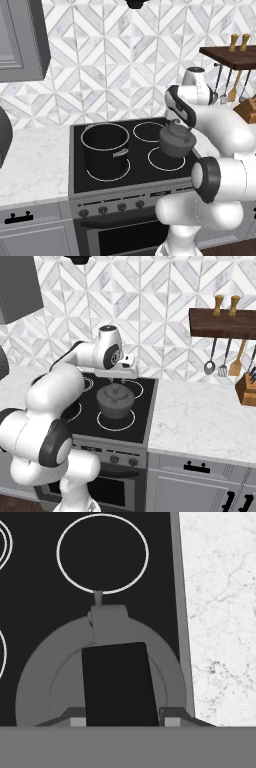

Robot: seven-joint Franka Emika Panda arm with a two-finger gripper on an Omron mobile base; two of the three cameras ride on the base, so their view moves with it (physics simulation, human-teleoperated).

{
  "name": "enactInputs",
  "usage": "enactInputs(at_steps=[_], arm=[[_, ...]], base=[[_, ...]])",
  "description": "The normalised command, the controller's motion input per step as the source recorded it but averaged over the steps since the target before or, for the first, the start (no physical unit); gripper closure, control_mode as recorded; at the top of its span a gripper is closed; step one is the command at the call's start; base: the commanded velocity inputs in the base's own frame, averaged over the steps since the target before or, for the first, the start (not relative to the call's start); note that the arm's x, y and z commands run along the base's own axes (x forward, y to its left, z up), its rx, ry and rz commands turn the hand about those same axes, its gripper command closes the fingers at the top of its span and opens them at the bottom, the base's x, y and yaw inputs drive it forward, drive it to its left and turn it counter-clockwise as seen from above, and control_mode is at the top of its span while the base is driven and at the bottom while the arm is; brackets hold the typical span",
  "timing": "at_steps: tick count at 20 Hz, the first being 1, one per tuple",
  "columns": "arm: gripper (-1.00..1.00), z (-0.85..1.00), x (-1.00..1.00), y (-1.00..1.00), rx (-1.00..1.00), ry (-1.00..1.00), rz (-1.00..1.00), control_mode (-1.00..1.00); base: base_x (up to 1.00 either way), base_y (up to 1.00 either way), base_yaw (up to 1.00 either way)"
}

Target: Pick the kettle from the counter and place it on a stove burner. Then turn the burner on.

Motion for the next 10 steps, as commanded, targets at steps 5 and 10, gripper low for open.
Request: enactInputs(at_steps=[5, 10], arm=[[1.00, 0.00, 0.39, 0.00, 0.00, -0.02, 0.00, -1.00], [1.00, 0.02, 0.44, 0.00, 0.00, 0.00, 0.00, -1.00]], base=[[0.00, 0.00, 0.00], [0.00, 0.00, 0.00]])
